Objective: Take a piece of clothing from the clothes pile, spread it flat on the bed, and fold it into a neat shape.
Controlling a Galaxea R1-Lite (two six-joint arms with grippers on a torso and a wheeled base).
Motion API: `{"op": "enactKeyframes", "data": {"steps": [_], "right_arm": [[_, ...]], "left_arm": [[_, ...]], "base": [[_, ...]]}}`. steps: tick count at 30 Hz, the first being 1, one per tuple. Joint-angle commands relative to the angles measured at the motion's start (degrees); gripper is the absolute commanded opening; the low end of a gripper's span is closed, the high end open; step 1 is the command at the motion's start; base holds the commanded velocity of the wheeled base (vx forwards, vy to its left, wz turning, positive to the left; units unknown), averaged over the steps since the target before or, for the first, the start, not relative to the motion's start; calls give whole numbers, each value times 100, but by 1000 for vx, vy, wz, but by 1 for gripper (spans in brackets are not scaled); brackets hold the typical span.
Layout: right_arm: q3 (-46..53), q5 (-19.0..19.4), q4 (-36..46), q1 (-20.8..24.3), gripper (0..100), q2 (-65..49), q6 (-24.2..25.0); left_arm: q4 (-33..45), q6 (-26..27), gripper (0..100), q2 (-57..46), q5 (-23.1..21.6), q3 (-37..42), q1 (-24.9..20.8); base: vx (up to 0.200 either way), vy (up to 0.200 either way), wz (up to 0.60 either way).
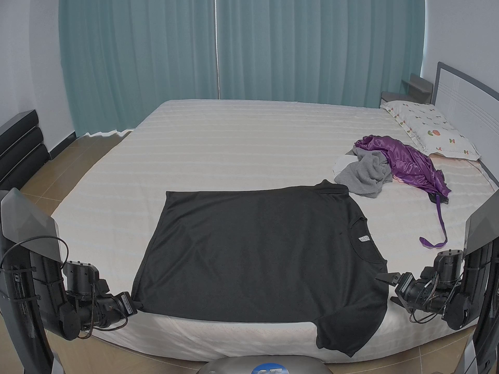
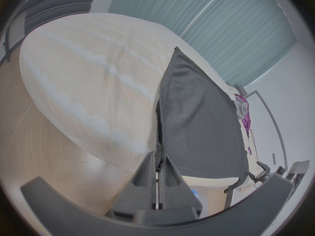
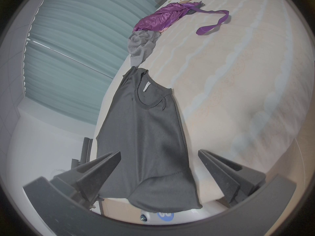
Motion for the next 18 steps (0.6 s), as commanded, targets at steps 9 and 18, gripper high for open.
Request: {"op": "enactKeyframes", "data": {"steps": [9,18], "right_arm": [[-617,-331,-78,204,100,560,39],[-846,-410,-78,204,0,490,22]], "left_arm": [[-21,-405,0,-7,-13,-27,8],[-21,-405,0,-7,-13,-10,0]], "base": [[0,0,0],[0,0,0]]}}
